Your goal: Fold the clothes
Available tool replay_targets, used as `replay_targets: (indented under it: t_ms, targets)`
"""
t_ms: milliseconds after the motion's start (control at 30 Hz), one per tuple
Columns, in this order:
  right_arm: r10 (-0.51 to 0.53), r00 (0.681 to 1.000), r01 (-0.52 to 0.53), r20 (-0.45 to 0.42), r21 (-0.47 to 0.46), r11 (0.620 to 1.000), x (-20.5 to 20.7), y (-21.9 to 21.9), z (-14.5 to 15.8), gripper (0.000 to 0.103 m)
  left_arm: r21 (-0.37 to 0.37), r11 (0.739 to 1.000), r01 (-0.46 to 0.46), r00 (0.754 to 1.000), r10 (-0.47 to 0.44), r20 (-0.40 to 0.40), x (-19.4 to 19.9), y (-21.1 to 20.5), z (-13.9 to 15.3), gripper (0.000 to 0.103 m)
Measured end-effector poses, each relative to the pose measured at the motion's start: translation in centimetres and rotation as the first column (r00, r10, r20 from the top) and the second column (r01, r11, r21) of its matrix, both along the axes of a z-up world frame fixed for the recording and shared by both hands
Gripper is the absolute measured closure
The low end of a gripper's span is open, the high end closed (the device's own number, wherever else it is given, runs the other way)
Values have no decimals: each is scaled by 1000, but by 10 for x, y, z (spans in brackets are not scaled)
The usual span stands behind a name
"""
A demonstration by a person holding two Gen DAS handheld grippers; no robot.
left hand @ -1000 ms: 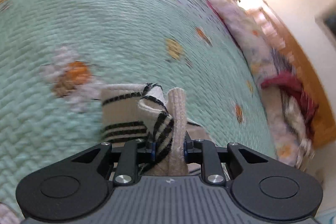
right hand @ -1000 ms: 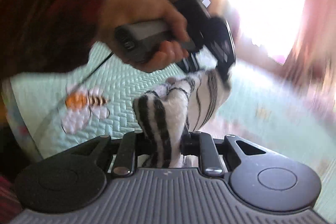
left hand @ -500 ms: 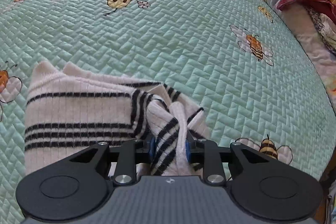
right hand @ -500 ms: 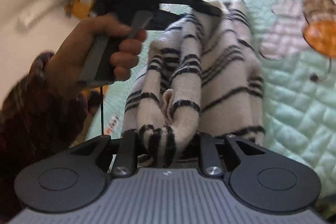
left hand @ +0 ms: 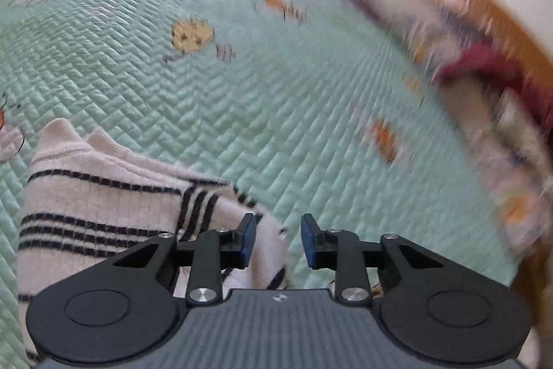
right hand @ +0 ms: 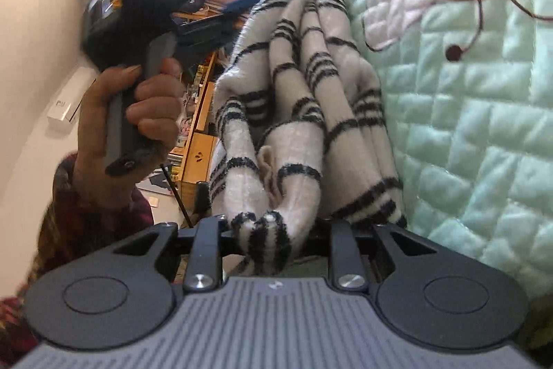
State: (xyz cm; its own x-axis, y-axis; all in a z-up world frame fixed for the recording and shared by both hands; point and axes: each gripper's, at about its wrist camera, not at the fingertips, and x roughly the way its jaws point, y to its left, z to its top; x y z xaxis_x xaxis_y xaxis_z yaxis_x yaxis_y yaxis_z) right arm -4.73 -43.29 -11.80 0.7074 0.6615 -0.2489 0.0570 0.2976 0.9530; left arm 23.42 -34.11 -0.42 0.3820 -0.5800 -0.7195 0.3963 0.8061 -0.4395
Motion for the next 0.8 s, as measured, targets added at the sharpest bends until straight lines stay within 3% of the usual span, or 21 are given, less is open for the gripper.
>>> replay_targets:
  t_ms: [100,167,333,433,500,533,633,667,800]
  targets:
    - [4,1000,-4,-18,-4,1000,-2,4,0,75,-31,999,30,999,-29,14,-15,18,13,57]
    - [3,1000,-3,-30,1,1000,-7,5,2,71,-10,996,84,996,-84,18,-29,26,14,49]
    - [-35,998,34,-49,-16,999,-25,4,6,69,-43,984,172,983,-174,-58,-60,38,-18,44]
    - [-54,997,52,-53,-39,998,-39,4,10,69,-30,982,185,983,-185,-16,-75,26,-43,33]
    - [-66,996,63,-60,-52,997,-40,7,11,69,8,976,218,975,-219,45,-85,13,-50,17]
    - [-71,995,67,-64,-61,996,-40,9,12,69,8,973,231,971,-231,65,-90,10,-48,13]
    - [-69,996,63,-63,-85,994,-35,11,15,69,-90,972,219,975,-215,52,-87,22,-40,13]
    - [-66,996,60,-62,-97,993,-34,10,17,68,-138,969,204,979,-200,43,-85,31,-36,17]
    - [-58,998,57,0,-181,982,-46,5,37,67,-319,938,138,990,-139,20,-82,80,-17,20]
